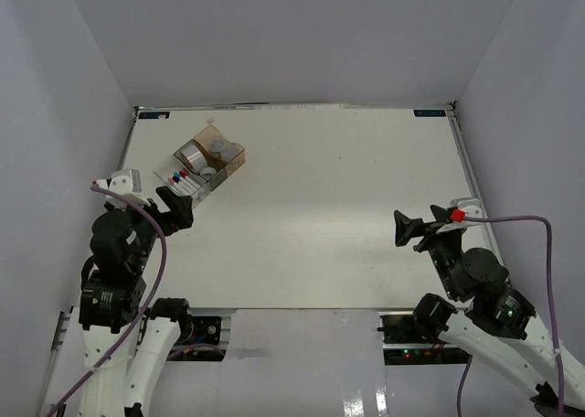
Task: Sort the stationery into containers
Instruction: Reset both arms
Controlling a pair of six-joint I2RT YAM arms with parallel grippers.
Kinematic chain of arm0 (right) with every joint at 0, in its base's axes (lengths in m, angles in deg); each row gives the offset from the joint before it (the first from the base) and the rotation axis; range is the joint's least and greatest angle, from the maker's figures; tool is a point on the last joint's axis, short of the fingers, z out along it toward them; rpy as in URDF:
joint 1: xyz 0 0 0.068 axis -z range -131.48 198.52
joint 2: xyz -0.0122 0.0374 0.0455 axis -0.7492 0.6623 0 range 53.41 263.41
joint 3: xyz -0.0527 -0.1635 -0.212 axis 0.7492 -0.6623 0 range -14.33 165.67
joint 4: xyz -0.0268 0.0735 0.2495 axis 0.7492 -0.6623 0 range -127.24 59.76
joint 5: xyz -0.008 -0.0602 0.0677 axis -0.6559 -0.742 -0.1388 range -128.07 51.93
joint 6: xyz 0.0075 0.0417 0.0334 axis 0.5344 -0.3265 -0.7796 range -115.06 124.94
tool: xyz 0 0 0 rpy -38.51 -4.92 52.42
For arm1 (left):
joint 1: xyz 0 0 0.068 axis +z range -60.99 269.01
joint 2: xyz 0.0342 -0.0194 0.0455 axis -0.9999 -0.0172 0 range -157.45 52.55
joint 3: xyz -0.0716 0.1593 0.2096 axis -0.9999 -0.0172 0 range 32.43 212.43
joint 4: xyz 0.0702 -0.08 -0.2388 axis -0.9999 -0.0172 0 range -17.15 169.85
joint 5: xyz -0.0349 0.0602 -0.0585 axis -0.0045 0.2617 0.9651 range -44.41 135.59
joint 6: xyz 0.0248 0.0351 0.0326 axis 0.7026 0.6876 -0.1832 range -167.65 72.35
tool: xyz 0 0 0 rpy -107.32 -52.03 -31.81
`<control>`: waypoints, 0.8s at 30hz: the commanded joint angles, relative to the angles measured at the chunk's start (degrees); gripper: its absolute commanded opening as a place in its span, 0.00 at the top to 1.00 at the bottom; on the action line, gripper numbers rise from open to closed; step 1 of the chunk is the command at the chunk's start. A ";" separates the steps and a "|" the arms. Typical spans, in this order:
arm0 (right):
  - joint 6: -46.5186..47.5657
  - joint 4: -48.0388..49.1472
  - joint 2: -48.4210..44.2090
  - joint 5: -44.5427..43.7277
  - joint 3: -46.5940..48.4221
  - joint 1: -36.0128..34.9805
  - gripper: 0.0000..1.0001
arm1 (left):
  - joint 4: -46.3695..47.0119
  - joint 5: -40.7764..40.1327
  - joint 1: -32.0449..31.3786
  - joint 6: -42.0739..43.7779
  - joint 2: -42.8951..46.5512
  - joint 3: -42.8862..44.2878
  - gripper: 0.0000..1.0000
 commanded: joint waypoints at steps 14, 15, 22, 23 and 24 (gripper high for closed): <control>1.25 -0.82 -9.47 1.56 -4.48 0.04 0.10 | -5.31 -9.36 -4.15 -0.13 2.77 0.76 0.02; 1.33 -0.91 -9.55 1.65 -4.57 0.12 0.10 | -5.31 -9.45 -4.15 -0.22 2.77 0.76 0.02; 1.33 -0.82 -9.29 1.74 -4.57 0.04 0.10 | -5.39 -9.98 -4.15 -0.57 2.95 0.58 0.02; 1.33 -0.82 -9.38 1.74 -4.57 0.12 0.10 | -5.05 -9.63 -4.15 -0.13 2.95 0.58 0.02; 1.25 -0.82 -9.55 1.56 -4.57 0.04 0.10 | -4.96 -9.28 -4.15 -0.13 2.86 0.58 0.02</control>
